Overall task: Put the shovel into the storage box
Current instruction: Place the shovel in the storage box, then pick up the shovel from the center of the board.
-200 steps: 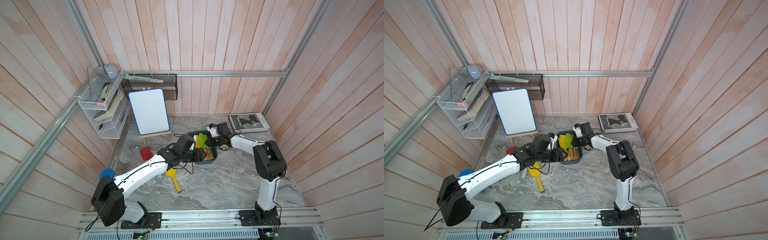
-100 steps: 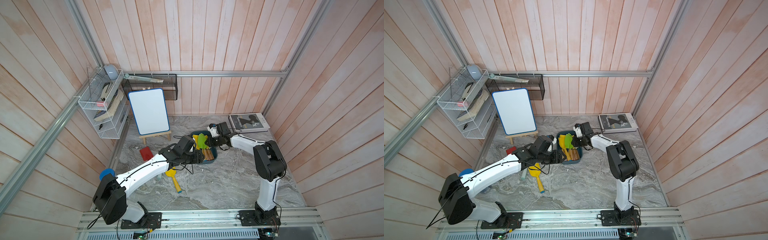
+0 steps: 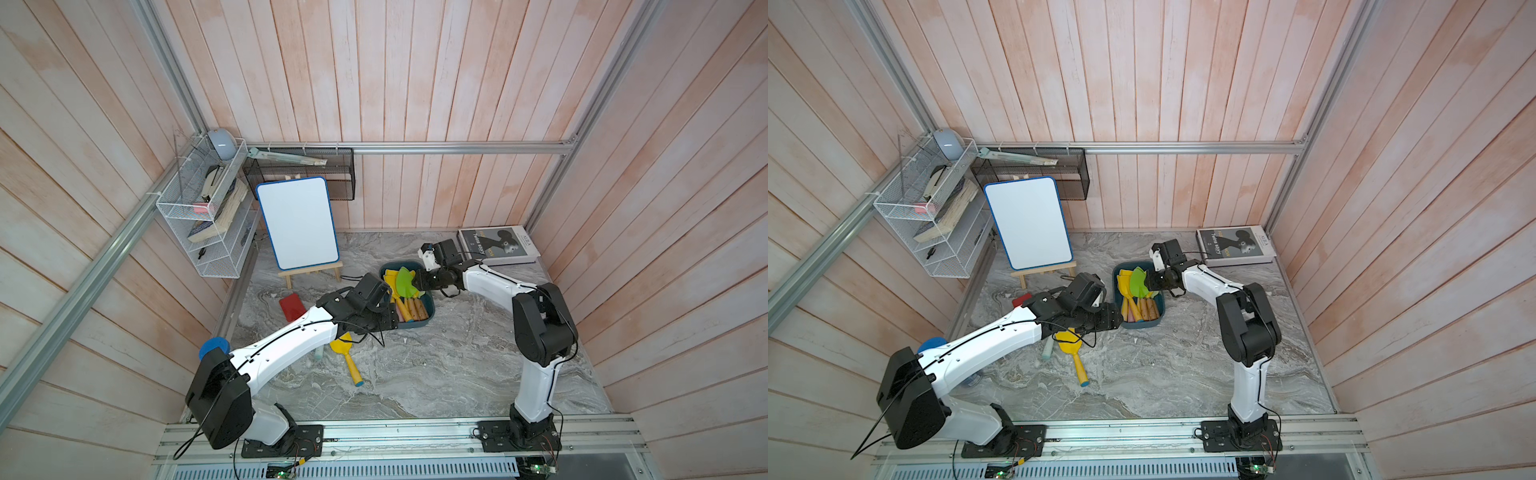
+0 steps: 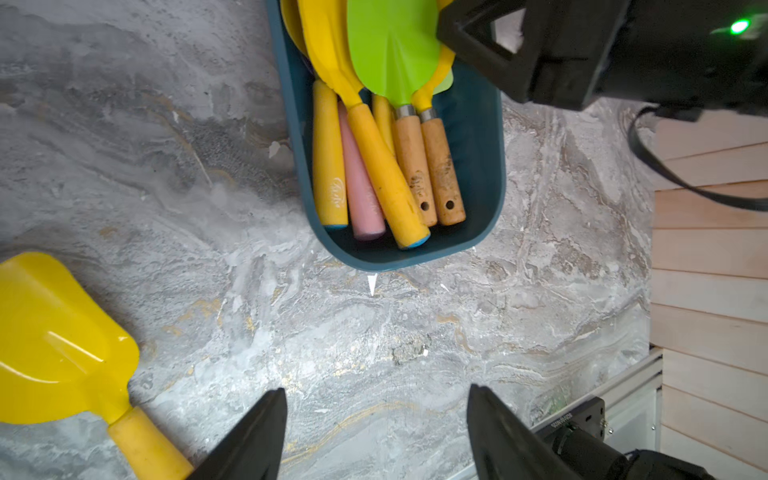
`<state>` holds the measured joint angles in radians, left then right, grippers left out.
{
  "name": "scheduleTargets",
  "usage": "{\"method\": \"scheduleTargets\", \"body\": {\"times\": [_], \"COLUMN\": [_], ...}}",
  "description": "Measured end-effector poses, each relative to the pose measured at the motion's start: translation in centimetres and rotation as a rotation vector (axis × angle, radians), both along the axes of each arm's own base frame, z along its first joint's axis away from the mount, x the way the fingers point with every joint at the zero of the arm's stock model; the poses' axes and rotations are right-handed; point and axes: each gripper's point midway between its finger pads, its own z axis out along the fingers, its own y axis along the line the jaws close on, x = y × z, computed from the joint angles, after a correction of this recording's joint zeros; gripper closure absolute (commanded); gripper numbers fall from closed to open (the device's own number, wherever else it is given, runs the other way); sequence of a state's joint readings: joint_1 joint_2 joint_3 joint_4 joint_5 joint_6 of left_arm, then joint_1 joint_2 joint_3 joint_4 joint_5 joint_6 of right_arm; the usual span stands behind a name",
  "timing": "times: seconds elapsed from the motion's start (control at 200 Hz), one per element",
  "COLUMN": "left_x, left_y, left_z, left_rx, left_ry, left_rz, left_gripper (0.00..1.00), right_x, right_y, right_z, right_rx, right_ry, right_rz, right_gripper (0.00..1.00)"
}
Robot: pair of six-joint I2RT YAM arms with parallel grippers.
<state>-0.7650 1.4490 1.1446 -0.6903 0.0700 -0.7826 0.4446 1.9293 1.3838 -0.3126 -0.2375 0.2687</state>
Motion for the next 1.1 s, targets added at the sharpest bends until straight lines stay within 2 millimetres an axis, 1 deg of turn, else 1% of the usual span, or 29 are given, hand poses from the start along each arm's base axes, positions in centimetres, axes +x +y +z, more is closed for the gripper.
{"method": "scheduleTargets", "body": {"times": [0.085,0.19,0.325,0.44,0.55,0.68,0.865,1.0,1.1], "left_x": [-0.4,-1.2,-2.2,-2.9,-3.9,-5.2,-6.9,-7.7,-8.1], "left_y": [0.7,1.9,3.4,5.0,6.5,7.7,9.0,9.1,8.9], "left_z": [-1.0,-2.8,-4.7,-6.5,-8.3,-10.0,-11.1,-11.6,-11.9], "left_rx": [0.024,0.072,0.121,0.161,0.197,0.226,0.233,0.225,0.218], "left_ry": [0.025,0.069,0.118,0.164,0.212,0.264,0.310,0.333,0.339], "left_rz": [0.023,0.052,0.089,0.124,0.155,0.188,0.231,0.247,0.251], "left_gripper": [0.26,0.26,0.24,0.23,0.23,0.23,0.23,0.24,0.26], "right_x": [-0.1,-0.4,-1.2,-2.7,-4.8,-7.1,-9.9,-11.2,-11.9], "right_y": [-0.4,-0.8,-0.7,-0.3,-0.2,-0.4,-0.9,-1.0,-0.7], "right_z": [1.2,2.8,5.6,8.2,9.5,9.2,7.5,6.3,5.7], "right_rx": [-0.016,-0.029,-0.037,-0.030,-0.017,-0.013,-0.015,-0.014,-0.011], "right_ry": [-0.021,-0.044,-0.097,-0.150,-0.173,-0.164,-0.123,-0.096,-0.086], "right_rz": [-0.019,-0.041,-0.048,-0.037,-0.025,-0.016,-0.012,-0.013,-0.007], "right_gripper": [0.59,0.58,0.58,0.58,0.58,0.58,0.60,0.62,0.62]}}
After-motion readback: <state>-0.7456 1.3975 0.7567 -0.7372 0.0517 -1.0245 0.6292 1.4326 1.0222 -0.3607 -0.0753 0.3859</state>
